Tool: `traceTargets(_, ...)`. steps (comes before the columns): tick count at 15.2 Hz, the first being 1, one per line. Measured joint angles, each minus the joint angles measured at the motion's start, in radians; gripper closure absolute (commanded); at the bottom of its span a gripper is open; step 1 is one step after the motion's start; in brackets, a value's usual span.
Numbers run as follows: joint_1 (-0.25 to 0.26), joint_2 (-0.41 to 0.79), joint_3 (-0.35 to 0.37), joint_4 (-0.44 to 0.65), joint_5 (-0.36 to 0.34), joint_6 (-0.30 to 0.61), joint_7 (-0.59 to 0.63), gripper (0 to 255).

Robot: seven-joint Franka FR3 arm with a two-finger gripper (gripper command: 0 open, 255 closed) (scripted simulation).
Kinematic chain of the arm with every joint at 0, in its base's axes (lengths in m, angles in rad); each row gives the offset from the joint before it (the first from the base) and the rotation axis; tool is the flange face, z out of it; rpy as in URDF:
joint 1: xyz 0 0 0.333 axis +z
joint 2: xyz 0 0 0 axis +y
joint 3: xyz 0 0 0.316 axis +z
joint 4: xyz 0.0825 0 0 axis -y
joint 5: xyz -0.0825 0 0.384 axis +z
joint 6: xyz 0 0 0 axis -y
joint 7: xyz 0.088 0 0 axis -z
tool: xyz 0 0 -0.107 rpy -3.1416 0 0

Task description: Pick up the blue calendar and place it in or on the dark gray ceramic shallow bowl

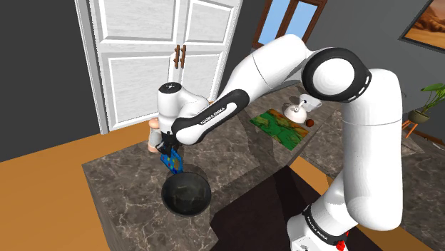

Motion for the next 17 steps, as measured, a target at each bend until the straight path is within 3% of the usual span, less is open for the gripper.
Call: traceTargets(17, -0.029, -0.143, 0.046, -0.005, 0.068, -0.131, -0.060, 255)
